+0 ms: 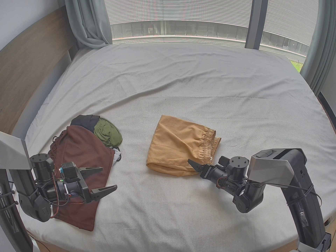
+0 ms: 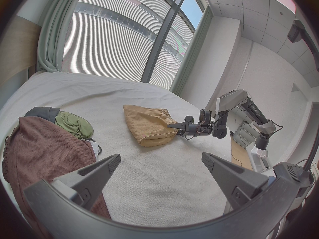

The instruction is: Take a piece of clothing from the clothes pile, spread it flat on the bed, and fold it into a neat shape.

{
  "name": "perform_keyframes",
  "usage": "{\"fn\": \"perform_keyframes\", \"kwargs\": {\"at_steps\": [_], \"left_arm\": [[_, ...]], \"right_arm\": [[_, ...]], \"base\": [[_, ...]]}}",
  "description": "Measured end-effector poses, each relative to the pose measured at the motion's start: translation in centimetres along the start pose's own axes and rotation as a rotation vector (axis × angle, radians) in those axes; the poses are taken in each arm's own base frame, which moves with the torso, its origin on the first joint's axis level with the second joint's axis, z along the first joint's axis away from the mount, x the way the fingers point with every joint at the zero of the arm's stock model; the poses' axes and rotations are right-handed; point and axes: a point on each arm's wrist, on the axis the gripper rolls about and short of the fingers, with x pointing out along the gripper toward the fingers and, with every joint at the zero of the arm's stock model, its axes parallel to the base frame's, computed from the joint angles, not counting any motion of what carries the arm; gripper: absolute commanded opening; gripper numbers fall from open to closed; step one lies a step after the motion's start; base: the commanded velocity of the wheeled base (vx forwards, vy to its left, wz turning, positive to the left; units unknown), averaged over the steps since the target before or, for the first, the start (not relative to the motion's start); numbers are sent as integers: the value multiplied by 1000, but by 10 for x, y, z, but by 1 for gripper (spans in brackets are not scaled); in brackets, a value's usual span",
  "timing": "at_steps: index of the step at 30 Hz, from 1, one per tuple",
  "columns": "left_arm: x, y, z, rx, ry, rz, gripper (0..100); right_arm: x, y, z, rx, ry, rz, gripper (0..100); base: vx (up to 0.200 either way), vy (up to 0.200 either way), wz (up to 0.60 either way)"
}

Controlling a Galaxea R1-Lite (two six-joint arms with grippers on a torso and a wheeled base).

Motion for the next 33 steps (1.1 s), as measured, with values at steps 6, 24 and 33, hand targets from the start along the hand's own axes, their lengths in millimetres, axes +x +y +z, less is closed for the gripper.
{"fn": "perform_keyframes", "kwargs": {"at_steps": [6, 24, 33], "left_arm": [[0, 1, 1, 3, -3, 2, 100], [-1, 2, 1, 3, -4, 6, 100], [-1, 2, 1, 2, -4, 5, 100]], "right_arm": [[-27, 26, -18, 4, 145, 23, 100], [-54, 103, 25, 50, 143, 280, 100], [-34, 97, 63, 53, -1, 307, 100]], "base": [[0, 0, 0], [0, 0, 0], [0, 0, 0]]}}
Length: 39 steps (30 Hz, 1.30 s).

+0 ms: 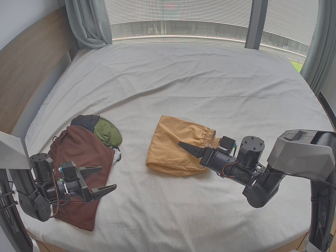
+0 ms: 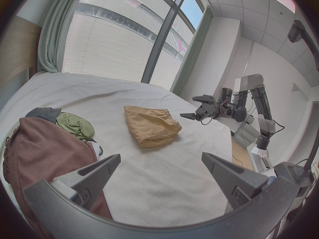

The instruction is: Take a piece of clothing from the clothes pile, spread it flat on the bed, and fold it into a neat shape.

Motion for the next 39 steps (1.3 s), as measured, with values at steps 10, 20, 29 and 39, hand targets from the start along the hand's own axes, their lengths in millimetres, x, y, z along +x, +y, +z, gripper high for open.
{"fn": "perform_keyframes", "kwargs": {"at_steps": [10, 20, 29, 39], "left_arm": [[0, 0, 0, -3, 2, 0, 100], [-1, 0, -1, -5, 3, 2, 100], [-4, 1, -1, -12, -4, -13, 100], [-9, -18, 12, 23, -29, -98, 100]], "right_arm": [[6, -56, 5, 10, -49, -85, 100], [4, -91, -22, 37, -4, -158, 100], [0, -87, -20, 41, -8, -184, 100], [-33, -8, 31, -79, -82, -104, 100]], "base": [[0, 0, 0], [0, 0, 0], [0, 0, 0], [0, 0, 0]]}}
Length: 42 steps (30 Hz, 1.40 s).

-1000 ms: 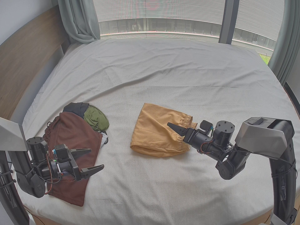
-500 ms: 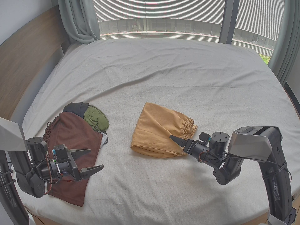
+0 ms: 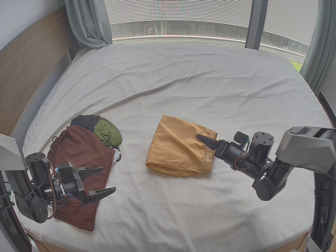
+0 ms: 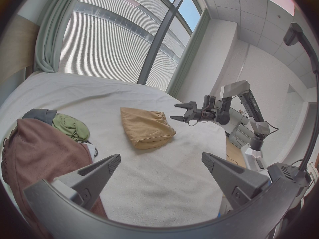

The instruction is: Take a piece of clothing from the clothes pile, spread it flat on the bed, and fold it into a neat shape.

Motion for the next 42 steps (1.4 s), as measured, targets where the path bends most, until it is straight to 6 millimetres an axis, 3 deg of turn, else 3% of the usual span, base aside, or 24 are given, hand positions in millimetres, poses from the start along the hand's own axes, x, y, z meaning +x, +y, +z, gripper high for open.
{"fn": "perform_keyframes", "kwargs": {"at_steps": [6, 11, 23, 33, 42], "left_arm": [[-4, -35, 18, 58, -31, -131, 100], [-14, -65, 31, 116, -65, -235, 100], [-43, -109, 62, 195, -159, -315, 100], [-83, -137, 49, 30, -66, -220, 100], [-123, -177, 44, -27, -138, -210, 100]], "right_arm": [[-52, 39, 14, -169, -4, -19, 100], [-96, 58, 19, -337, -21, -70, 100], [-174, 86, 27, -459, -86, -114, 100], [-217, 106, 29, -525, -120, -132, 100], [-255, 120, 29, -561, -148, -147, 100]], "base": [[0, 0, 0], [0, 0, 0], [0, 0, 0], [0, 0, 0], [0, 0, 0]]}}
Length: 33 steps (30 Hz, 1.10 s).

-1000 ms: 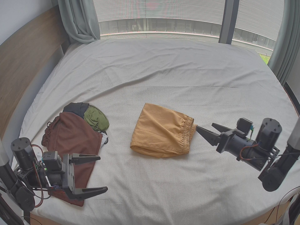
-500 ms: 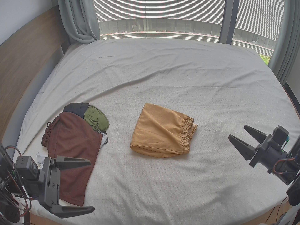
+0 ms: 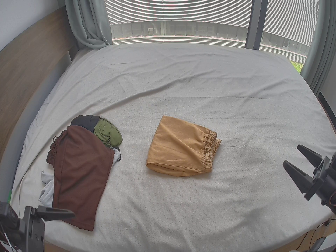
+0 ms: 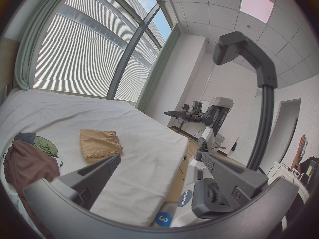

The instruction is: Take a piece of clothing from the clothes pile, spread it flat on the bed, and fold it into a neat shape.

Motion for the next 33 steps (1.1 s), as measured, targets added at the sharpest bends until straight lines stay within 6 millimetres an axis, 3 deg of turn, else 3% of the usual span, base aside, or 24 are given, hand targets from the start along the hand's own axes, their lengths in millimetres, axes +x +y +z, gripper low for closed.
{"fn": "perform_keyframes", "kwargs": {"at_steps": [9, 15, 22, 27, 33], "left_arm": [[-21, -41, -8, -100, -98, -50, 100], [-31, -60, -17, -95, -142, -93, 100], [-36, -68, -22, -73, -176, -95, 100], [-38, -68, -23, -30, -275, 31, 100], [-39, -62, -25, 90, -386, 300, 100]], "right_arm": [[-45, 0, -3, -24, 2, -92, 100], [-85, 6, -22, -22, 44, -165, 100], [-112, 13, -45, -30, 46, -275, 100], [-124, 17, -58, -60, 39, -341, 100], [-131, 17, -65, -136, 24, -481, 100]], "base": [[0, 0, 0], [0, 0, 0], [0, 0, 0], [0, 0, 0], [0, 0, 0]]}}
